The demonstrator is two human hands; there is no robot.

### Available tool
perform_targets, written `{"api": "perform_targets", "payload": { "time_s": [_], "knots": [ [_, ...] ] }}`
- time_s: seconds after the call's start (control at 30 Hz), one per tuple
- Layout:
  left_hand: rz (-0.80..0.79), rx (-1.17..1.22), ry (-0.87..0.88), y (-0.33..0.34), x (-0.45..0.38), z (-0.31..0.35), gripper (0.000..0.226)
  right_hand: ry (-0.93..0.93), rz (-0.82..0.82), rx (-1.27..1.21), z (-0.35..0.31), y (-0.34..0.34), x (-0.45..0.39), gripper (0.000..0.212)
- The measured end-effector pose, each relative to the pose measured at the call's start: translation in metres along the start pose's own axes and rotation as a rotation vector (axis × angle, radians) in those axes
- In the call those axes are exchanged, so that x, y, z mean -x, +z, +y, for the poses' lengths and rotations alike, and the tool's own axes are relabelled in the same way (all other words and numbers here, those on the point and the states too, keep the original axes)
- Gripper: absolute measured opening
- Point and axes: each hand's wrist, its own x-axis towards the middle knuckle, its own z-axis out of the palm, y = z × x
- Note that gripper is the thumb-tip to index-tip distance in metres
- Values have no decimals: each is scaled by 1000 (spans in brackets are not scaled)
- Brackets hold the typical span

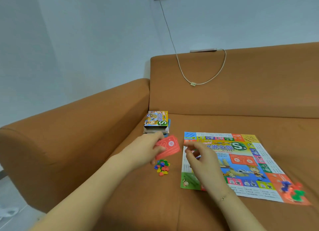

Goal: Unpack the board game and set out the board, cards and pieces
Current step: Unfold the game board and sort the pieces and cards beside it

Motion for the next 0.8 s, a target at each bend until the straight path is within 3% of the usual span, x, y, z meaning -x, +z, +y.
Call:
{"api": "perform_targets", "payload": {
  "time_s": [0.37, 0.5, 0.6, 0.73, 0.8],
  "knots": [
    [-154, -70, 169, 85, 25, 79, 7, 183, -150, 180, 1, -88, 73, 39],
    [-184, -201, 181, 111, 30, 85, 34, 225, -210, 186, 5, -93, 90, 46],
    [-160, -215, 146, 116, 32, 86, 35, 255, -151, 98, 9, -91, 93, 37],
    [-154, -118, 150, 111, 32, 87, 29, 290, -50, -18, 9, -90, 93, 6],
    [-109, -21, 166, 106, 29, 90, 26, 248, -6, 21, 4, -96, 88, 8]
  ]
}}
